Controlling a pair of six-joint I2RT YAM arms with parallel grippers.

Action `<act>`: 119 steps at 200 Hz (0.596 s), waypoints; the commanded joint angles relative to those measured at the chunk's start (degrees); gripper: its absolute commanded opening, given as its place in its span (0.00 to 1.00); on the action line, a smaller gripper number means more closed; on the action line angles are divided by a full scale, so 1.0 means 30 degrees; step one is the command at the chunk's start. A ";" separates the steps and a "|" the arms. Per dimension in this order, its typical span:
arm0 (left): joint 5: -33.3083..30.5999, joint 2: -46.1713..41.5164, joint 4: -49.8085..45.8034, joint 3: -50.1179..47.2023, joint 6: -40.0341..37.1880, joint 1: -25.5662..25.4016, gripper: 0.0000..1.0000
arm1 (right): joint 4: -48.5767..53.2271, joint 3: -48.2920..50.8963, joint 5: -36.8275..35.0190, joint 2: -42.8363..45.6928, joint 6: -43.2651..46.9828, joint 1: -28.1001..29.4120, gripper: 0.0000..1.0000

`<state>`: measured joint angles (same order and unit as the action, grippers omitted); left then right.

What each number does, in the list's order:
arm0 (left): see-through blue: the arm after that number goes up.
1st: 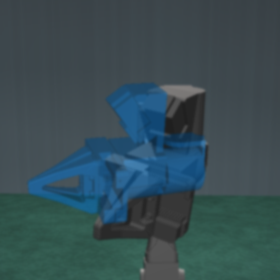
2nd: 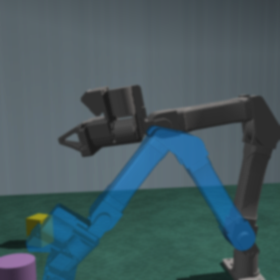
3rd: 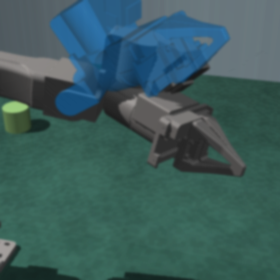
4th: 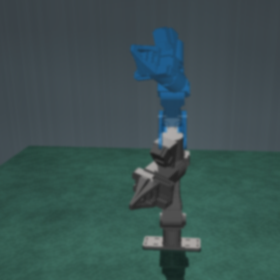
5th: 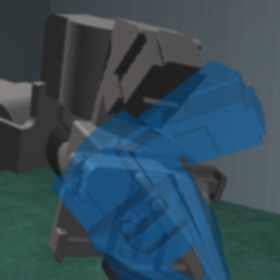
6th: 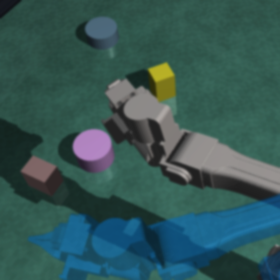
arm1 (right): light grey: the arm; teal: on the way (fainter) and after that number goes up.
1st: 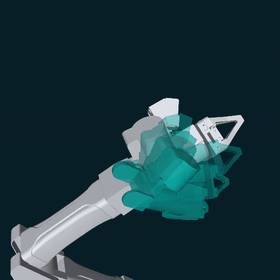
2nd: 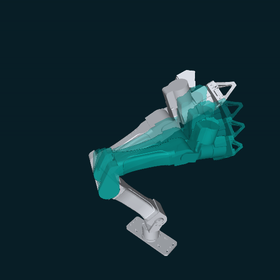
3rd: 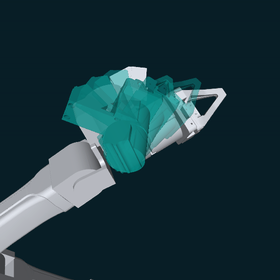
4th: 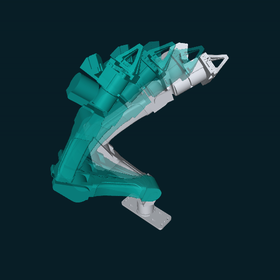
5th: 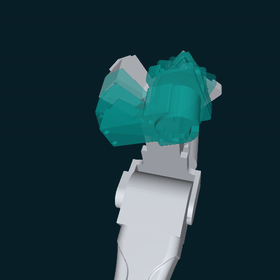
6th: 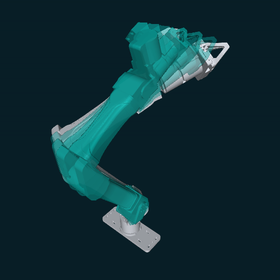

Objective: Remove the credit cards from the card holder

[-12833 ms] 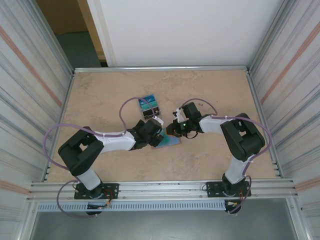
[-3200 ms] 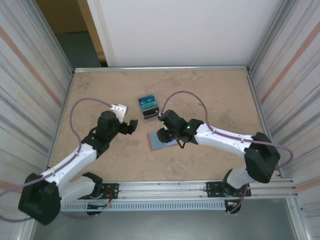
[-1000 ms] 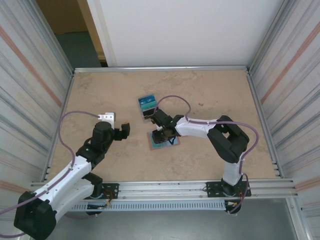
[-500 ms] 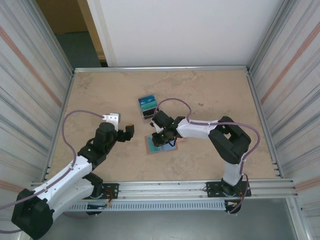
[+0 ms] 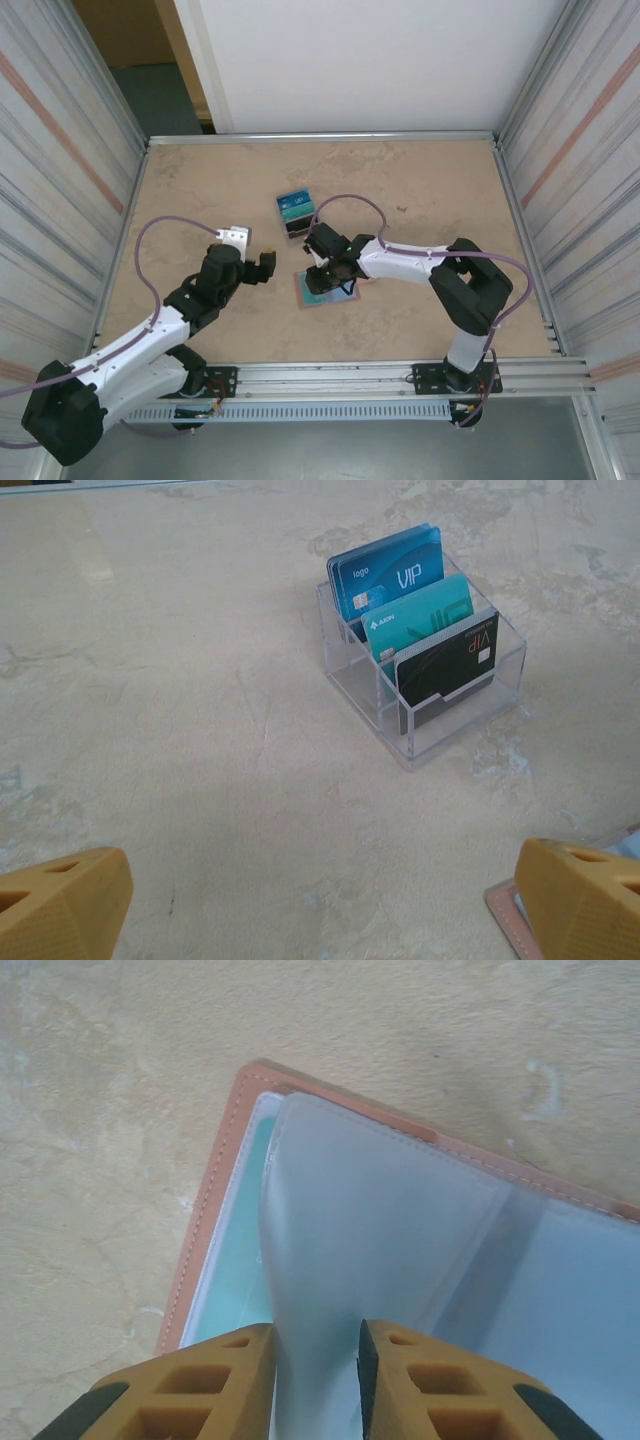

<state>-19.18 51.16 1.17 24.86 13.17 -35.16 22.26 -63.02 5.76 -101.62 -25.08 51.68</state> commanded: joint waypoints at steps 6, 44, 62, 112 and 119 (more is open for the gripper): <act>-0.0874 0.0057 0.0471 0.0691 -0.0418 -0.0289 0.99 | 0.1165 0.0346 -0.1934 0.0936 -0.0415 -0.0080 0.28; -0.1169 0.0133 0.0372 0.0801 -0.0650 -0.0600 0.99 | 0.1229 0.0935 -0.2705 0.1834 -0.0721 -0.0343 0.30; -0.1547 0.0344 0.0502 0.0933 -0.1135 -0.0950 0.99 | 0.1224 0.1216 -0.2901 0.2242 -0.0833 -0.0602 0.31; -0.2890 0.1497 0.0518 0.1665 -0.2426 -0.2181 0.99 | 0.1338 0.2106 -0.3089 0.3154 -0.1120 -0.1570 0.32; -0.3007 0.1703 0.0518 0.1766 -0.2633 -0.2365 0.99 | 0.1339 0.2217 -0.3114 0.3323 -0.1110 -0.1678 0.33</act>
<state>-24.73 54.96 1.58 27.64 8.49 -40.73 24.62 -57.80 -1.80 -94.41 -26.76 47.81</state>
